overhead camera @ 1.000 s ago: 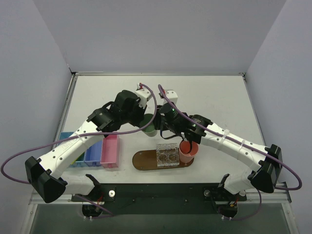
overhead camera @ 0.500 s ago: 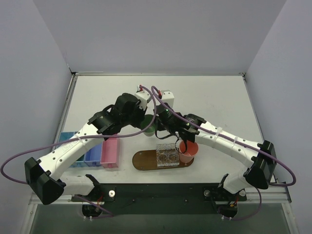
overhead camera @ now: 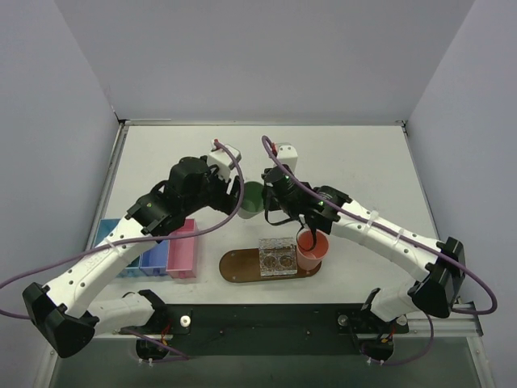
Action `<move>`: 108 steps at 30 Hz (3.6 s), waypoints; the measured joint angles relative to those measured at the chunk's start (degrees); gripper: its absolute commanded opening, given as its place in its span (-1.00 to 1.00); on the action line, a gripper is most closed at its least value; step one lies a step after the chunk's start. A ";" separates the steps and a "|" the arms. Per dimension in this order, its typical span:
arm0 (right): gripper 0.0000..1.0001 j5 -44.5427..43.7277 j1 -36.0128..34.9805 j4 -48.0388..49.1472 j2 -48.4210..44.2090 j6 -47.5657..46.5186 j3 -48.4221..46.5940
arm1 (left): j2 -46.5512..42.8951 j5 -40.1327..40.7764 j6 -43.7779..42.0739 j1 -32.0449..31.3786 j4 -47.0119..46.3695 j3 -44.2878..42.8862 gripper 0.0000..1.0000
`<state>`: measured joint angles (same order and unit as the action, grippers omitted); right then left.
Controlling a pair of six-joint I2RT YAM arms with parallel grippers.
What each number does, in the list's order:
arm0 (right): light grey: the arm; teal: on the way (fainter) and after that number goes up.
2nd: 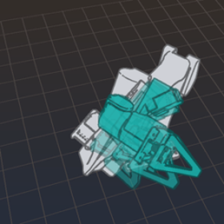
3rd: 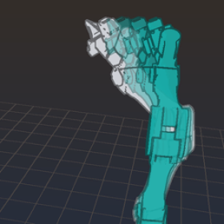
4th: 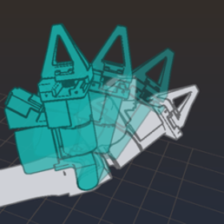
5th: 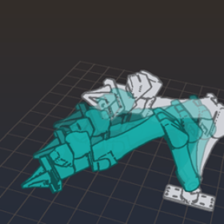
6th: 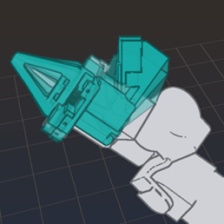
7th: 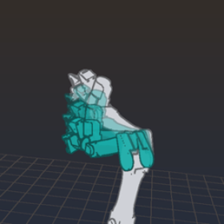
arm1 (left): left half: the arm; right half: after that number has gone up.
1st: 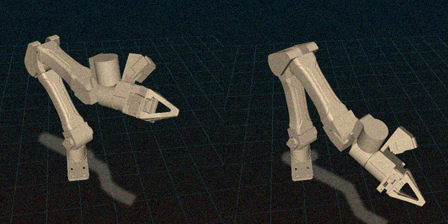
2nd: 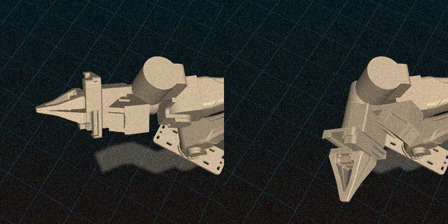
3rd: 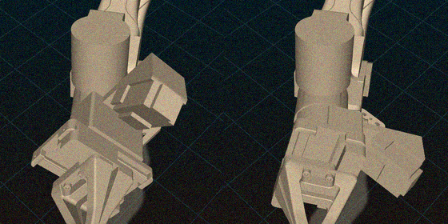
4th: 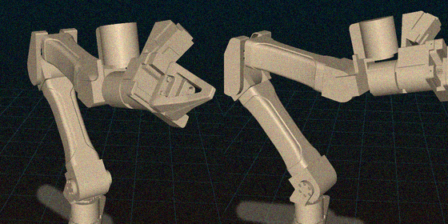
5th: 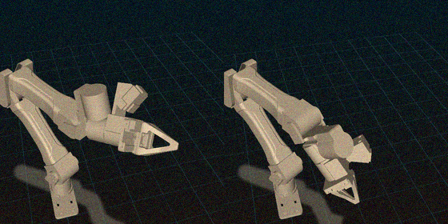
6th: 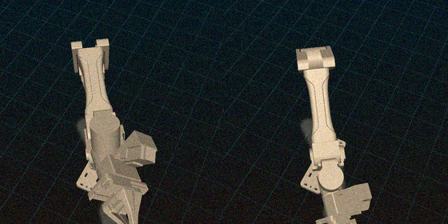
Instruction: Prepare toiletry sets of a toothbrush and toothpaste on the tray
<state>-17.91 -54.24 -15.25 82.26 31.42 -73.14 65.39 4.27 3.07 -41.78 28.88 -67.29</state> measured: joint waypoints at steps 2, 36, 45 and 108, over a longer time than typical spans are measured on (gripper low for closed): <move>-1.00 0.15 0.68 0.22 -1.51 -0.20 0.22 | -0.50 -1.64 0.15 1.99 -0.72 0.74 0.55; -1.00 13.92 -7.87 -13.40 1.22 -2.58 -4.24 | 1.22 -6.01 7.54 25.35 -16.46 6.69 0.57; -1.00 12.52 -10.82 -13.79 4.70 -1.92 -4.24 | 1.07 -6.03 6.56 25.24 -17.57 7.50 0.56; -0.27 5.64 -12.20 -13.20 10.78 0.07 -2.56 | 1.05 -6.27 5.01 23.80 -18.43 7.72 0.57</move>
<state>-12.27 -66.43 -28.45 93.03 31.48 -75.70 66.43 -2.00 8.08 -17.98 10.46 -59.57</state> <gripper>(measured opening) 0.333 0.784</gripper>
